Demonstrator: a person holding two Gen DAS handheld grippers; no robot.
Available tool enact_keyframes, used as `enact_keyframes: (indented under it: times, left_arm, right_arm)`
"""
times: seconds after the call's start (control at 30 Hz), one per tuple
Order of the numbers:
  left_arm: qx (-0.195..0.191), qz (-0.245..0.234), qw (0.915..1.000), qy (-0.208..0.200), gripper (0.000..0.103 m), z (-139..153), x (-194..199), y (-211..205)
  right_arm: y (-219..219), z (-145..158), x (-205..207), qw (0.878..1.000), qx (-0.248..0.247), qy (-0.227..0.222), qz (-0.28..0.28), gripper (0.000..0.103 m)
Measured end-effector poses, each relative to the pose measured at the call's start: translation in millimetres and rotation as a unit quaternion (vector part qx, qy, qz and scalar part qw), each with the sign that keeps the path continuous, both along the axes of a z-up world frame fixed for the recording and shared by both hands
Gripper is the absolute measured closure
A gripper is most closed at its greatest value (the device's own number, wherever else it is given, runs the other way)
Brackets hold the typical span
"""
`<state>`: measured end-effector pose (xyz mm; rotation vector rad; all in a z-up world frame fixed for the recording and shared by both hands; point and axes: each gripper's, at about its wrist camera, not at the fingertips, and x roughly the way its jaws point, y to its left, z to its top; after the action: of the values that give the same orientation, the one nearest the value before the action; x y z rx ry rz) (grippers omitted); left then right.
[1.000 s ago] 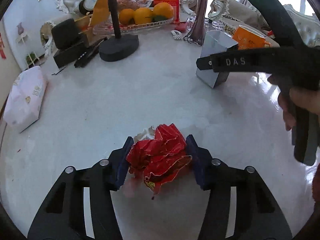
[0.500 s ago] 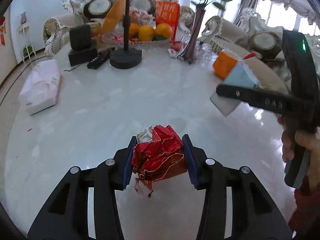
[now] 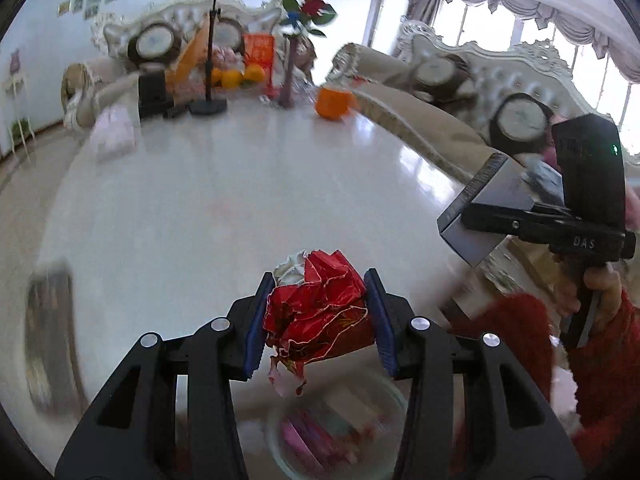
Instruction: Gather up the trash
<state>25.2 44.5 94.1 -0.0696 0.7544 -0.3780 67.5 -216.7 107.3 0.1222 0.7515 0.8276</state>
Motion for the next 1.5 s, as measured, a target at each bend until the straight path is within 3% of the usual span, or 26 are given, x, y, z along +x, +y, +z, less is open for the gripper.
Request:
enact_keyframes:
  times: [0.1, 0.17, 0.33, 0.47, 0.57, 0.6, 0.63, 0.67, 0.7, 0.9, 0.97, 1.1, 1.17, 1.33, 1.5]
  left_arm:
    - [-0.015, -0.001, 0.9993, 0.034, 0.058, -32, -52, -7]
    - [-0.003, 0.001, 0.9972, 0.075, 0.058, -70, -68, -18]
    - [0.061, 0.023, 0.985, 0.159, 0.058, -187, -60, -44]
    - [0.05, 0.023, 0.976, 0.211, 0.057, -236, -49, -47]
    - [0.06, 0.037, 0.9703, 0.232, 0.043, -250, -43, -44]
    - [0.064, 0.042, 0.9687, 0.236, 0.031, -254, -41, -42]
    - [0.068, 0.052, 0.9671, 0.239, 0.026, -258, -39, -39]
    - [0.071, 0.058, 0.9661, 0.241, 0.024, -260, -37, -38]
    - [0.068, 0.061, 0.9648, 0.246, 0.022, -262, -36, -36]
    - [0.076, 0.078, 0.9622, 0.25, 0.017, -262, -36, -34]
    - [0.077, 0.086, 0.9642, 0.239, 0.017, -255, -35, -31]
    - [0.058, 0.108, 0.9667, 0.225, 0.017, -238, -32, -24]
    - [0.05, 0.121, 0.9677, 0.215, 0.017, -227, -31, -19]
    - [0.039, 0.145, 0.9689, 0.196, 0.017, -198, -28, -14]
    - [0.097, 0.168, 0.9699, 0.148, 0.017, -163, -31, -19]
  right_arm:
    - [5, -23, -56, 1.0, -0.006, 0.028, 0.006, 0.064]
    - [16, -59, -75, 0.997, -0.023, 0.076, 0.002, 0.064]
    - [43, -161, -61, 0.981, -0.095, 0.165, -0.05, 0.064]
    - [61, -214, -51, 0.968, -0.135, 0.205, -0.054, 0.064]
    - [71, -235, -54, 0.963, -0.157, 0.217, -0.039, 0.063]
    - [71, -240, -56, 0.961, -0.159, 0.223, -0.037, 0.06]
    - [74, -246, -55, 0.957, -0.166, 0.234, -0.036, 0.045]
    - [74, -249, -53, 0.956, -0.173, 0.235, -0.044, 0.026]
    - [72, -249, -56, 0.956, -0.175, 0.23, -0.05, 0.021]
    - [58, -247, -52, 0.958, -0.167, 0.214, -0.087, 0.021]
    - [50, -246, -56, 0.954, -0.175, 0.219, -0.104, 0.011]
    - [41, -254, -66, 0.942, -0.179, 0.259, -0.111, 0.009]
    - [41, -247, -68, 0.941, -0.168, 0.27, -0.117, 0.009]
    - [42, -221, -68, 0.936, -0.211, 0.242, -0.148, 0.009]
    - [41, -190, -73, 0.942, -0.214, 0.195, -0.171, 0.009]
